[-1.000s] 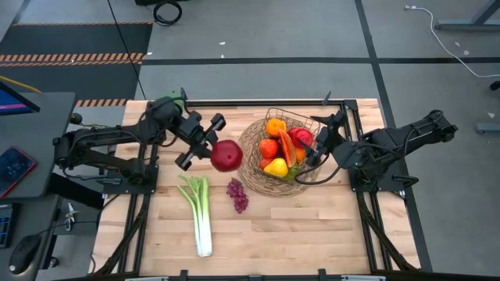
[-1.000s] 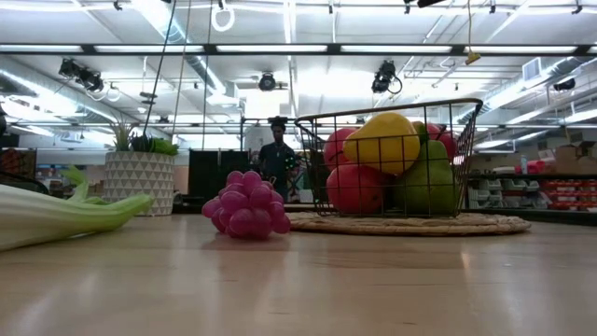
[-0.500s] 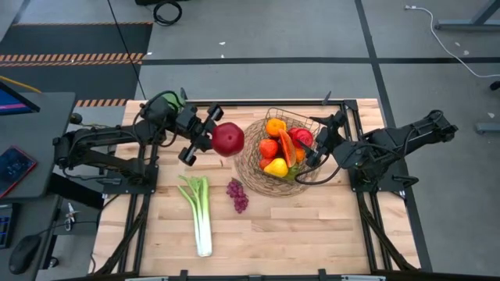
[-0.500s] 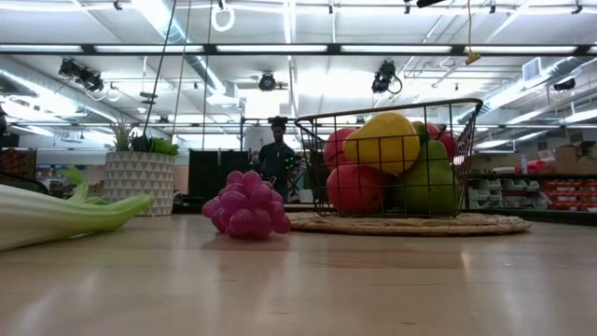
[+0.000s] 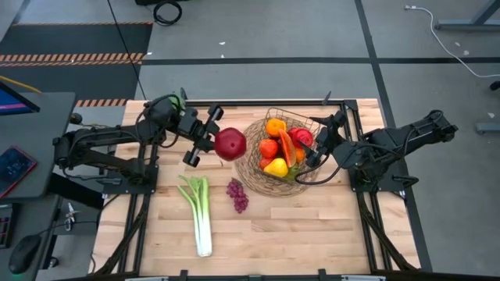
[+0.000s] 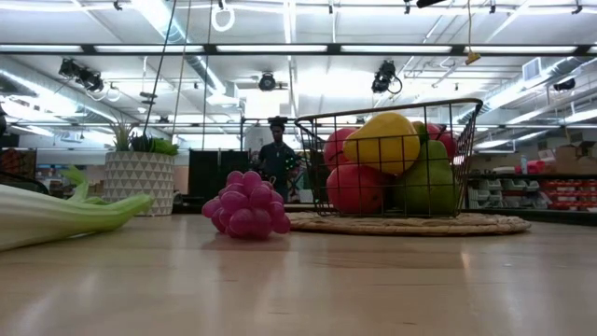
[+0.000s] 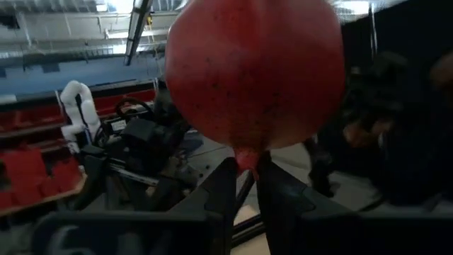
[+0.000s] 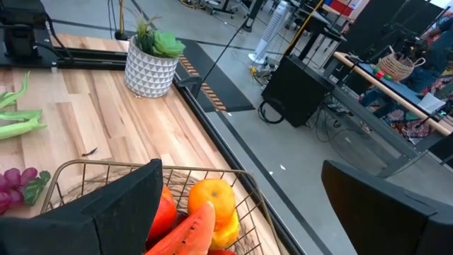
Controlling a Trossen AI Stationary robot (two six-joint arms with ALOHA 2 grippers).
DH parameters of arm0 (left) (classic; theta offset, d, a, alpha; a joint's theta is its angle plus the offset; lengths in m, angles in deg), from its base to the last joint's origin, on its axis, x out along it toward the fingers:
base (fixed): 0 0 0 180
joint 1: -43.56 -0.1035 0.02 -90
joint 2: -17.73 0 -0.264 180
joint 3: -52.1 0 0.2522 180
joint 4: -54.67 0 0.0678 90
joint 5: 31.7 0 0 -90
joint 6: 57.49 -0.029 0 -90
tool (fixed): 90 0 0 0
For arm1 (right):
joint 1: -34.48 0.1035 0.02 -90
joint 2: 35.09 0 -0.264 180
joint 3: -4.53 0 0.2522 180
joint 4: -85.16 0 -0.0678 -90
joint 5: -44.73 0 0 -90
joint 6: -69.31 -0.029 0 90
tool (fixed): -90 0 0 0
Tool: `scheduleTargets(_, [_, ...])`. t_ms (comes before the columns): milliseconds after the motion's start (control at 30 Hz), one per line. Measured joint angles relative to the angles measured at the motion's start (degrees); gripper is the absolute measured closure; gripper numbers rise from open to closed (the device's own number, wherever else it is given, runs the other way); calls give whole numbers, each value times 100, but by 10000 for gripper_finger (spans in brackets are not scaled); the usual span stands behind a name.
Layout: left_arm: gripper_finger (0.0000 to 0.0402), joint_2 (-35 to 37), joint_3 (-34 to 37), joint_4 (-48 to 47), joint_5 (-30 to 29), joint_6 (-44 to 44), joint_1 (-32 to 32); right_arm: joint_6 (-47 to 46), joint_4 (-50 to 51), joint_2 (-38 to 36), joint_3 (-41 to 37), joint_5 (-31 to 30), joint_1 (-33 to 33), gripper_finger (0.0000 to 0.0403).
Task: Build produce basket
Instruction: Put the red pomegranate into the gold wire basket
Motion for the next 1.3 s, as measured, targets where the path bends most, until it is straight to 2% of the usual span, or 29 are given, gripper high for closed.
scheduleTargets(233, [343,-8,0,-683,-106,-1905,1,0,-1,0,0,0,0,14])
scheduleTargets(467, [341,-13,0,-1345,-1188,-3327,0,-2,-1,0,0,0,0,14])
scheduleTargets(633, [345,-88,0,-1542,-1858,-3702,0,-109,179,1,0,2,2,14])
scheduleTargets(867, [339,-723,2,-1585,-1929,-3640,-11,-103,213,2,0,2,2,14])
scheduleTargets(1000, [340,-1154,2,-1562,-2076,-3943,-8,-84,215,2,0,2,2,14])
scheduleTargets(1300, [342,-1871,2,-1594,-3766,-5303,267,-55,254,2,0,0,2,14])
